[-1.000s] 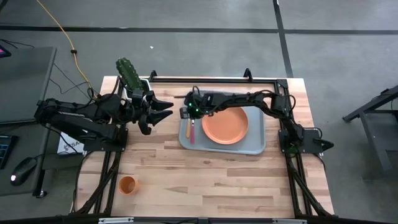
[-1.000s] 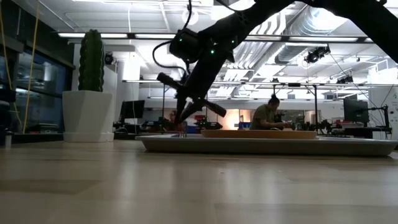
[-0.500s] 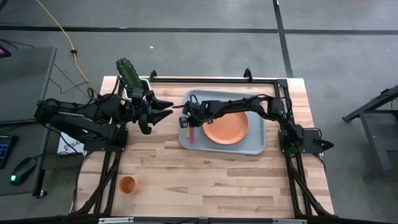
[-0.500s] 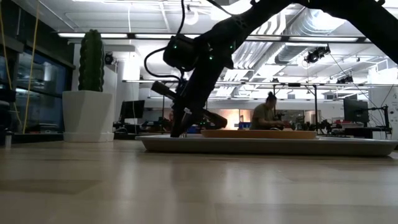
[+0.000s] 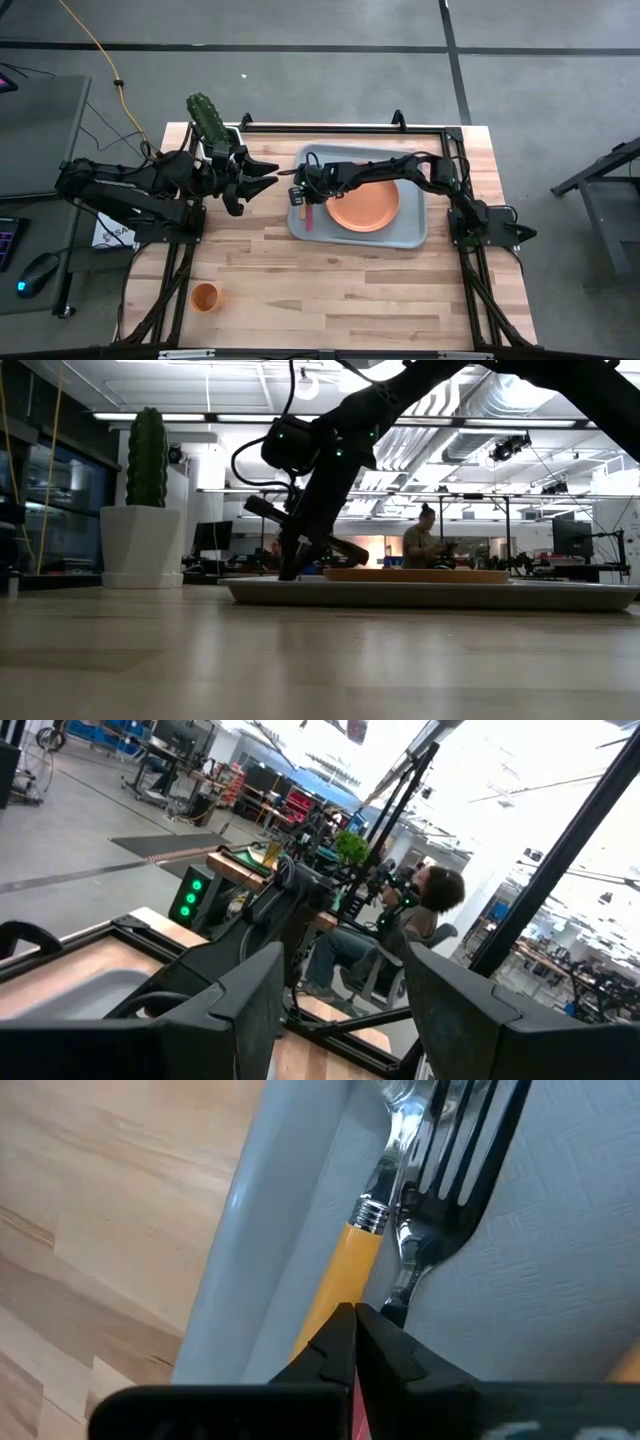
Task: Pick and place plate/cup/fork/spoon on tray
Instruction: Put the pink fork to the left of the orange plate on the gray serving tray
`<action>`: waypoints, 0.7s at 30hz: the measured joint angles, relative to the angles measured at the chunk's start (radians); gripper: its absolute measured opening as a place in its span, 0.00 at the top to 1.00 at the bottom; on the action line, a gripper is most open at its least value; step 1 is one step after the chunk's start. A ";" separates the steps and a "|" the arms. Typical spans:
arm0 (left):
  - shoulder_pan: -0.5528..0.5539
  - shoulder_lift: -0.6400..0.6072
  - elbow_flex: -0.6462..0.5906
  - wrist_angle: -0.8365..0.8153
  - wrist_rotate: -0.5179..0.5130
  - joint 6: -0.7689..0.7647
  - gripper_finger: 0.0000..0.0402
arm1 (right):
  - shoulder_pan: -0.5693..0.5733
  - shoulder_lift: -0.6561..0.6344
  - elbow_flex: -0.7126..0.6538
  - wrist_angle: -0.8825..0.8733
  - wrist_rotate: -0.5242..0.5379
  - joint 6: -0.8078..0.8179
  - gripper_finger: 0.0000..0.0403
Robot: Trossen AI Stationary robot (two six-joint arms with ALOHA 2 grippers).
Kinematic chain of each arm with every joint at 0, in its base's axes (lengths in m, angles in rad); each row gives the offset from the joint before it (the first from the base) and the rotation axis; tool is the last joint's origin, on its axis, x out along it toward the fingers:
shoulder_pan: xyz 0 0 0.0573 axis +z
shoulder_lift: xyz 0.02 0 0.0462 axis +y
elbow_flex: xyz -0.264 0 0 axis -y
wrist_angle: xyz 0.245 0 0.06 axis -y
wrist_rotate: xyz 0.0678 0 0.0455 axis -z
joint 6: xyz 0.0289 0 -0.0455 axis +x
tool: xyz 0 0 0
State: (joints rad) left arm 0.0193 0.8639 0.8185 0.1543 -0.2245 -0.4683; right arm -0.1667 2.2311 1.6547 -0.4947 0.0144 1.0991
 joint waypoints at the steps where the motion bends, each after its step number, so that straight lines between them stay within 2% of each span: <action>1: 0.000 0.000 0.000 0.000 0.000 0.000 0.52 | -0.001 0.000 0.000 -0.001 -0.004 0.000 1.00; 10: 0.000 0.000 0.000 0.000 0.000 0.000 0.52 | -0.004 0.000 0.000 0.018 -0.041 -0.007 1.00; 21: 0.000 0.000 0.000 0.000 0.000 0.000 0.52 | -0.004 -0.002 0.000 0.019 -0.067 -0.093 1.00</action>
State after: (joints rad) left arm 0.0196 0.8639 0.8185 0.1539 -0.2241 -0.4683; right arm -0.1703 2.2293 1.6547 -0.4756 -0.0530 1.0066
